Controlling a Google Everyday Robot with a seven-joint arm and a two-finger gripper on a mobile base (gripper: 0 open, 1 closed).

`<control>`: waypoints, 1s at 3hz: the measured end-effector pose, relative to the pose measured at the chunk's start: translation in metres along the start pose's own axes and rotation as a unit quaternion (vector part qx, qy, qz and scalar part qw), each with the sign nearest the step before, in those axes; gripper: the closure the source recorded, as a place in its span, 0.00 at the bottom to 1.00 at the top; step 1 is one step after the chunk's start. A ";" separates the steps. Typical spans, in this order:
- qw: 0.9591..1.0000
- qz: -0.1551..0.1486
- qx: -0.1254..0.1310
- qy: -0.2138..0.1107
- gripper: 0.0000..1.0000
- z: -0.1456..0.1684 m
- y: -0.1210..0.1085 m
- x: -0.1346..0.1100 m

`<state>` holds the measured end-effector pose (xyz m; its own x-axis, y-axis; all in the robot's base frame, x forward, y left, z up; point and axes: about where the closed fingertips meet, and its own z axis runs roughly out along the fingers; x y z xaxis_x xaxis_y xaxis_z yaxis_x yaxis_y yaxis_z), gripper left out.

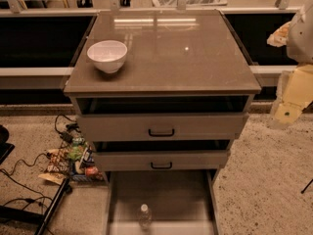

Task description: Pick water bottle from bottom drawer and place on counter

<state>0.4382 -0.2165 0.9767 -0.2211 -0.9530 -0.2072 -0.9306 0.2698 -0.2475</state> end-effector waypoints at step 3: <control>0.994 0.036 -0.035 -0.095 0.00 0.073 0.038 0.018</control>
Offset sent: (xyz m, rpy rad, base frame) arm -0.0065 -0.0071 -0.0804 0.2210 0.0444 -0.0644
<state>0.4206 -0.2130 0.8947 -0.2355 -0.8863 -0.3987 -0.9335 0.3204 -0.1610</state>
